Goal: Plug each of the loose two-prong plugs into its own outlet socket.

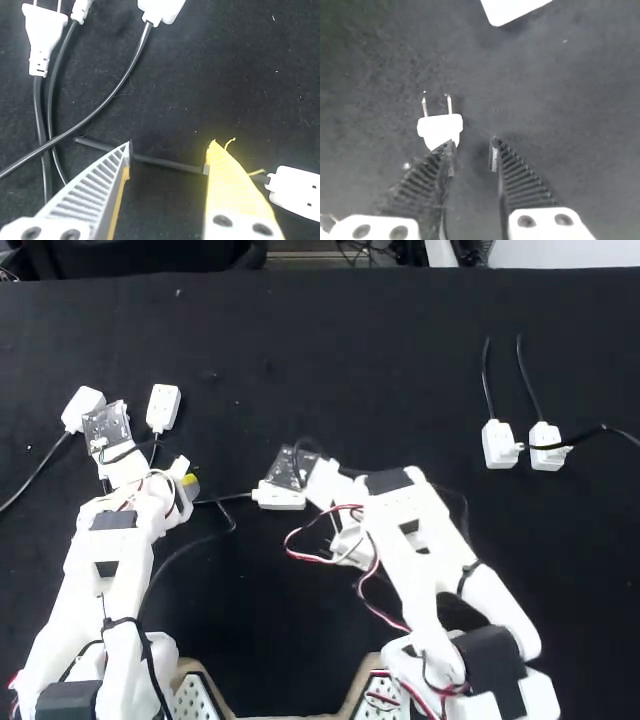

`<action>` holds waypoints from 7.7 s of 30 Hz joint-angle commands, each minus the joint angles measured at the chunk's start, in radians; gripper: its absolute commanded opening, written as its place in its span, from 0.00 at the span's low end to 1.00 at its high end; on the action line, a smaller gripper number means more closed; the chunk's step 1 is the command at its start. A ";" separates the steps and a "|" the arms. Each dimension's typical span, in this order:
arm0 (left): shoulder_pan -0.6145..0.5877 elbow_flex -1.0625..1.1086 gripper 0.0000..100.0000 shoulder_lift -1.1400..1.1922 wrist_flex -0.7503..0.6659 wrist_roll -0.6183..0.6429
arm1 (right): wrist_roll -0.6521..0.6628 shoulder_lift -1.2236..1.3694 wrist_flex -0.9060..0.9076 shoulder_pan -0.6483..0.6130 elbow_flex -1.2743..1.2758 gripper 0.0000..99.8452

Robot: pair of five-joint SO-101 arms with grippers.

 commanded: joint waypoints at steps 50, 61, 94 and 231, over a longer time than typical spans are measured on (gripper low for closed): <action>-0.004 -0.038 0.25 -0.025 -0.006 0.009 | -0.180 -0.200 -0.124 -0.005 0.202 0.01; -0.008 -0.038 0.25 -0.023 -0.005 0.009 | -0.180 -0.202 -0.110 -0.074 0.240 0.09; -0.005 -0.035 0.25 -0.023 -0.005 0.009 | -0.255 -0.200 -0.235 -0.123 0.229 0.12; 0.300 0.217 0.25 -0.589 0.121 -0.066 | -0.870 -0.570 -0.979 -0.457 0.578 0.01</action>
